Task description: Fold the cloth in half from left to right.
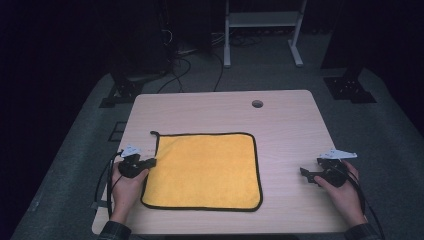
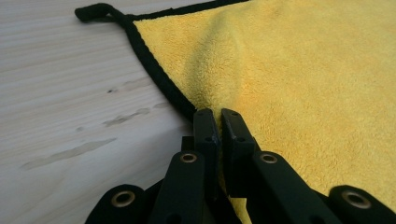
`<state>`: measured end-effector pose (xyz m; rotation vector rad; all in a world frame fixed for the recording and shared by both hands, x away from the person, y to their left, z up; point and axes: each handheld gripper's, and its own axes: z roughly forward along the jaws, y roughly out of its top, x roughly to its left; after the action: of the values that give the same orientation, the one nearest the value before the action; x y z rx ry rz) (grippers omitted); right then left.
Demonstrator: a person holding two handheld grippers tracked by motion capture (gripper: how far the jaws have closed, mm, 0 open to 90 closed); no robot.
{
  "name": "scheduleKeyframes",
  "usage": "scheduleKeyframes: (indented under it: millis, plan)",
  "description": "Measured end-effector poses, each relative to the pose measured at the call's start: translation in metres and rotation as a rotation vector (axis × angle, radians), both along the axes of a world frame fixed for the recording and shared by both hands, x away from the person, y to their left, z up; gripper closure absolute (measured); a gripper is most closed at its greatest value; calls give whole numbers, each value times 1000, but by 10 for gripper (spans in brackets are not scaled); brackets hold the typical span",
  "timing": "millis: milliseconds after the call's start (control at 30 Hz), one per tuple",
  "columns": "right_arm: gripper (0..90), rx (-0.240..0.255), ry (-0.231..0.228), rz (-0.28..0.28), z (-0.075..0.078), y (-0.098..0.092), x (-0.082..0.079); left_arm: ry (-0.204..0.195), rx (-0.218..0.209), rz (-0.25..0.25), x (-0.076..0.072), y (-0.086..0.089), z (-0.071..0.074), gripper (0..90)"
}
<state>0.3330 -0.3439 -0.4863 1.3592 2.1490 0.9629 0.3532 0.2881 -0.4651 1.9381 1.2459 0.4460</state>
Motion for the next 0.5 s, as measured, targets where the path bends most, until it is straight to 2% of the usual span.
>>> scheduleKeyframes:
  millis: [67,233,333,500]
  plan:
    - [173,0,0,0,0,0,0,2,0,6,0,2,0,855]
    - [172,0,0,0,0,0,0,-18,-71,-4,-2,2,7,855]
    - [172,0,0,0,0,0,0,-31,-127,-24,-2,0,13,854]
    - [172,0,0,0,0,0,0,-48,-184,-71,0,-10,21,852]
